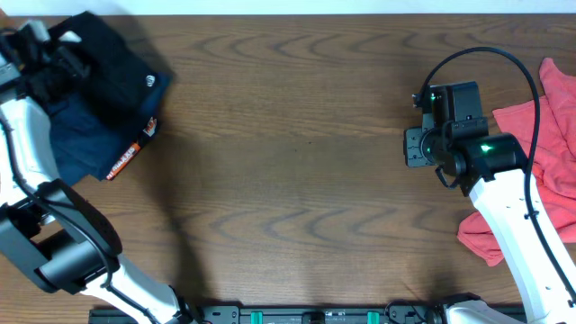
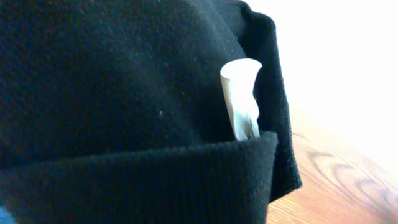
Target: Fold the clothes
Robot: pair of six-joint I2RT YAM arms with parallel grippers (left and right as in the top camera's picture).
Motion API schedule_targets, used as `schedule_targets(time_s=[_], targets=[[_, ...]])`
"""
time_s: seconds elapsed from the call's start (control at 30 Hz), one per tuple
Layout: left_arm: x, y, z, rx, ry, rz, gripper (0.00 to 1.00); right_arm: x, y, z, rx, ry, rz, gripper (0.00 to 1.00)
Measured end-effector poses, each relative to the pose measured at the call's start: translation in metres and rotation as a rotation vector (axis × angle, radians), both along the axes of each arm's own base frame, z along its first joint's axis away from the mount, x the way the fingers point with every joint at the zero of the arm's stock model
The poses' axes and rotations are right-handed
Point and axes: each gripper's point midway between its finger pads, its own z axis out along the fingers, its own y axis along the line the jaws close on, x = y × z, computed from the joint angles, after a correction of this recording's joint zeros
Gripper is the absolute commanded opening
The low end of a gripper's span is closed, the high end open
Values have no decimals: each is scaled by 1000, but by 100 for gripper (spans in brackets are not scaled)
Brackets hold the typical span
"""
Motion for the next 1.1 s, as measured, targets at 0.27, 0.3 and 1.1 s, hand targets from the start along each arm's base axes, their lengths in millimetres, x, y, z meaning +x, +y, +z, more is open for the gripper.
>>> schedule_targets(time_s=[0.27, 0.3, 1.1], targets=[[-29, 40, -25, 81, 160, 182, 98, 0, 0, 0, 0, 0, 0, 32], [-33, 46, -28, 97, 183, 209, 98, 0, 0, 0, 0, 0, 0, 33], [-66, -251, -6, 359, 366, -501, 98, 51, -14, 38, 103, -236, -51, 99]])
